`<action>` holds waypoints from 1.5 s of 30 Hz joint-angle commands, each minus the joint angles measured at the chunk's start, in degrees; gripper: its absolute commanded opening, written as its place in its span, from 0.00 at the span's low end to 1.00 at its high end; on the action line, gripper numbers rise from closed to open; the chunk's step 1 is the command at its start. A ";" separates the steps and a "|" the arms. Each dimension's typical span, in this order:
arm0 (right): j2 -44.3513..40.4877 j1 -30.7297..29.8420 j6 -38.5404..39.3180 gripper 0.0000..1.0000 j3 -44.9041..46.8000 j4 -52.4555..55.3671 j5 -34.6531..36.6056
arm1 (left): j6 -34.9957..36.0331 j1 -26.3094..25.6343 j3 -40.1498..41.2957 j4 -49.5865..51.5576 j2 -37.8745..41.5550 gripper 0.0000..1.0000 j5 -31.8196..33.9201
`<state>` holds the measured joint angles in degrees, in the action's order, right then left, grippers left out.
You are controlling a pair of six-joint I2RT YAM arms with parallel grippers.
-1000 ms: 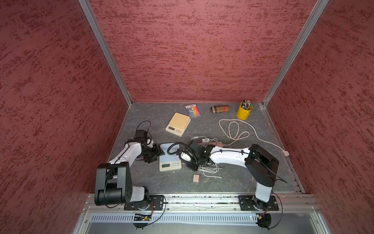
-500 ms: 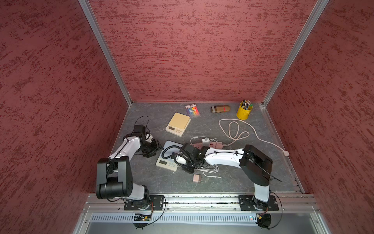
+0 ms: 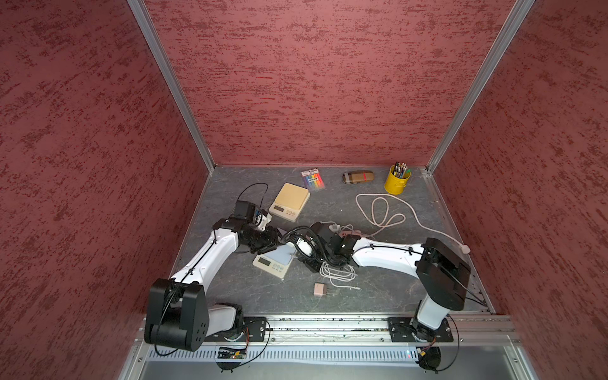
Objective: Charge the electronic scale
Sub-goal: Insert the charging cable into the electronic scale.
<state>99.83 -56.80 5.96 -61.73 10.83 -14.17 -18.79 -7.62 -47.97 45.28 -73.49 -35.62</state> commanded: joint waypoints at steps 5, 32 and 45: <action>2.03 -1.39 -6.67 0.00 0.36 2.43 2.64 | -1.42 14.92 2.21 -2.03 0.56 0.62 1.46; 7.20 -10.05 -15.21 0.00 -2.65 3.95 11.76 | 5.60 15.70 4.37 -4.15 -15.60 0.63 -2.80; 6.62 -9.98 -13.84 0.00 -3.42 6.44 14.50 | 6.75 16.76 3.88 -3.75 -15.91 0.63 -1.30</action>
<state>106.59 -66.54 -7.51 -63.26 17.15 -1.21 -12.58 8.99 -44.07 41.19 -89.27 -36.56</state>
